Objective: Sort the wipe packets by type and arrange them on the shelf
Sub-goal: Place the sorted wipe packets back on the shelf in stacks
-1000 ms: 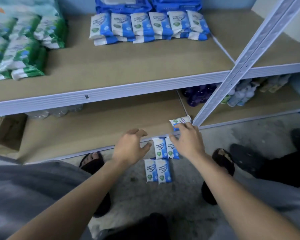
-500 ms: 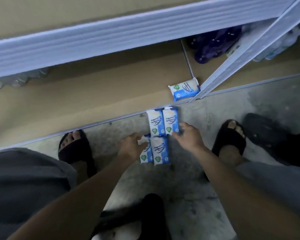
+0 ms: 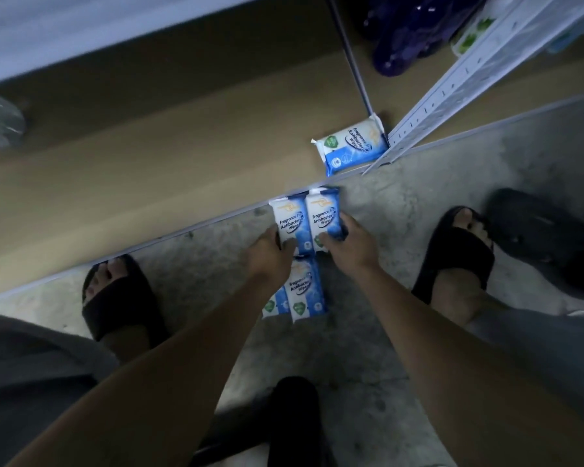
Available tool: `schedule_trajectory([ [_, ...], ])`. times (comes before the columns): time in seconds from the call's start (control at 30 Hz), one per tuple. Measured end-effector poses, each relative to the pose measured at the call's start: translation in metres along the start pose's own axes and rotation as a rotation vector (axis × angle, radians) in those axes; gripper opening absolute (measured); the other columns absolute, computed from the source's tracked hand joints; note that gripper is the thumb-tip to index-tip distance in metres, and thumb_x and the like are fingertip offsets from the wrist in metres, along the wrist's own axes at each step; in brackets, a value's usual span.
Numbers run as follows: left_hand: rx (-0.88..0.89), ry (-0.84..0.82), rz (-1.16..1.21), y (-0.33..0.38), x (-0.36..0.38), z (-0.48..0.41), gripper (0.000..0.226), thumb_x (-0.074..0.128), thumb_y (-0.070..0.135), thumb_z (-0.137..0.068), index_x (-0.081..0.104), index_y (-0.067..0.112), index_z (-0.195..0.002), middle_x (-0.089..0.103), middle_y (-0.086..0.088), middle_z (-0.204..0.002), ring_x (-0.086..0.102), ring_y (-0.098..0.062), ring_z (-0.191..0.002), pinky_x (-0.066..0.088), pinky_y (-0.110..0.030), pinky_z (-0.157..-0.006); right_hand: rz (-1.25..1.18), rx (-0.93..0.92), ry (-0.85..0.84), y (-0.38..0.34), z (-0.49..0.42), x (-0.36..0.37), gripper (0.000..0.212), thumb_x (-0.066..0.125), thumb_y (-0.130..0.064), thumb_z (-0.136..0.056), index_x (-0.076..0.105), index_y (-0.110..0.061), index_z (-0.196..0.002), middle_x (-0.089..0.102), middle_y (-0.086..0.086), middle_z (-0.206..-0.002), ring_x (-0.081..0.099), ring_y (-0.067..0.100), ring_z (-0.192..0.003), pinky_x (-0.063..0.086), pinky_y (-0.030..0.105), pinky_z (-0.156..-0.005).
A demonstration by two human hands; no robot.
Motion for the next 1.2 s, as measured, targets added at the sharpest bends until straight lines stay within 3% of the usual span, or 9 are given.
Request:
schedule_trajectory([
  [0.1, -0.091, 0.011, 0.158, -0.005, 0.003, -0.004, 0.037, 0.064, 0.035, -0.096, 0.052, 0.017, -0.126, 0.067, 0.002, -0.106, 0.066, -0.019, -0.095, 0.054, -0.033, -0.079, -0.156, 0.079, -0.003, 0.008, 0.0, 0.003, 0.044, 0.072, -0.027, -0.088, 0.059, -0.022, -0.13, 0.069, -0.005, -0.112, 0.065, 0.013, -0.099, 0.042, 0.012, -0.061],
  [0.17, -0.134, 0.007, 0.272, -0.009, 0.005, -0.009, 0.037, 0.069, 0.032, -0.093, 0.051, 0.018, -0.122, 0.065, 0.007, -0.099, 0.064, -0.008, -0.084, 0.05, -0.024, -0.066, -0.228, 0.079, -0.002, 0.01, 0.0, 0.004, 0.04, 0.07, -0.024, -0.091, 0.059, -0.024, -0.129, 0.068, -0.008, -0.105, 0.064, 0.008, -0.091, 0.04, 0.006, -0.054],
  [0.27, -0.142, -0.024, 0.331, -0.009, 0.008, -0.014, 0.045, 0.076, 0.043, -0.085, 0.058, 0.018, -0.119, 0.071, 0.007, -0.101, 0.068, -0.01, -0.087, 0.051, -0.024, -0.065, -0.312, 0.072, -0.019, 0.007, 0.001, 0.005, 0.037, 0.065, -0.021, -0.094, 0.059, -0.025, -0.13, 0.066, -0.01, -0.1, 0.061, -0.001, -0.083, 0.038, 0.0, -0.049],
  [0.77, -0.127, -0.063, 0.535, 0.02, -0.017, 0.037, 0.041, 0.084, 0.012, -0.078, 0.057, 0.009, -0.109, 0.07, 0.001, -0.08, 0.065, -0.009, -0.064, 0.05, -0.016, -0.05, -0.393, 0.045, 0.037, -0.002, 0.065, -0.026, 0.025, 0.065, -0.027, -0.095, 0.068, -0.021, -0.119, 0.072, -0.004, -0.101, 0.067, 0.013, -0.09, 0.047, 0.019, -0.066],
  [0.87, -0.083, -0.077, 0.512, 0.028, -0.032, 0.06, 0.044, 0.086, 0.02, -0.078, 0.057, 0.013, -0.11, 0.074, -0.001, -0.084, 0.072, -0.017, -0.074, 0.058, -0.031, -0.066, -0.39, 0.011, 0.081, -0.01, 0.087, -0.041, 0.023, 0.067, -0.027, -0.093, 0.07, -0.023, -0.116, 0.073, -0.007, -0.096, 0.069, 0.015, -0.092, 0.052, 0.024, -0.077],
  [0.93, -0.032, -0.081, 0.489, 0.038, -0.045, 0.077, 0.038, 0.084, 0.022, -0.08, 0.056, 0.019, -0.106, 0.074, -0.002, -0.086, 0.073, -0.02, -0.076, 0.059, -0.039, -0.074, -0.374, -0.038, 0.107, -0.022, 0.104, -0.058, 0.022, 0.067, -0.026, -0.093, 0.071, -0.026, -0.114, 0.072, -0.013, -0.089, 0.068, 0.008, -0.086, 0.049, 0.02, -0.069],
  [1.07, 0.095, -0.073, 0.475, 0.067, -0.076, 0.116, 0.038, 0.082, 0.022, -0.082, 0.052, 0.021, -0.107, 0.072, 0.004, -0.082, 0.071, -0.014, -0.067, 0.057, -0.027, -0.062, -0.369, -0.144, 0.145, -0.051, 0.14, -0.096, 0.025, 0.066, -0.025, -0.094, 0.07, -0.029, -0.118, 0.07, -0.019, -0.091, 0.067, 0.009, -0.09, 0.045, 0.017, -0.066],
  [1.13, 0.145, -0.077, 0.5, 0.083, -0.089, 0.137, 0.043, 0.083, 0.019, -0.081, 0.054, 0.018, -0.112, 0.076, -0.003, -0.09, 0.074, -0.024, -0.078, 0.062, -0.04, -0.071, -0.407, -0.187, 0.168, -0.062, 0.158, -0.114, 0.029, 0.067, -0.025, -0.093, 0.069, -0.028, -0.122, 0.071, -0.02, -0.097, 0.068, 0.007, -0.093, 0.048, 0.018, -0.07],
  [1.2, 0.192, -0.088, 0.561, 0.1, -0.102, 0.158, 0.044, 0.082, 0.011, -0.081, 0.054, 0.015, -0.114, 0.075, -0.007, -0.093, 0.074, -0.02, -0.074, 0.062, -0.044, -0.061, -0.475, -0.221, 0.19, -0.071, 0.177, -0.13, 0.035, 0.068, -0.026, -0.092, 0.067, -0.028, -0.127, 0.073, -0.016, -0.105, 0.069, 0.005, -0.096, 0.052, 0.021, -0.076],
])
Point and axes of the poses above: each hand's wrist, its own z-axis away from the middle knuckle, its own x-axis out of the palm, y = z × x, the point moved 8 cm from there along -z, towards the middle knuckle
